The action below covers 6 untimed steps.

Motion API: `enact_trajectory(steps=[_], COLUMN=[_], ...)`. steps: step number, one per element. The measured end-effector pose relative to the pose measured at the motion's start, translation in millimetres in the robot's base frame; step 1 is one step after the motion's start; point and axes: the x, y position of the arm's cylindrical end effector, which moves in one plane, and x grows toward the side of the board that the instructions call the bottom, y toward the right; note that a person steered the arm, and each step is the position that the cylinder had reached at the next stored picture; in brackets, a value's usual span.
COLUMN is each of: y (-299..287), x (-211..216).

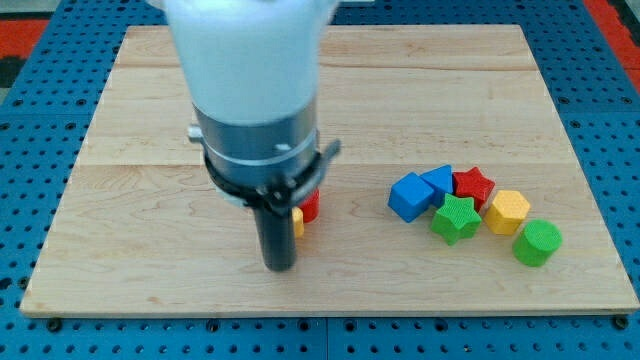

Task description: Slide the red circle to the center

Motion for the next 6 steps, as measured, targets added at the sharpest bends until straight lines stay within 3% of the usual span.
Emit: enact_trajectory(steps=[1, 6], y=[8, 61], x=[-29, -84])
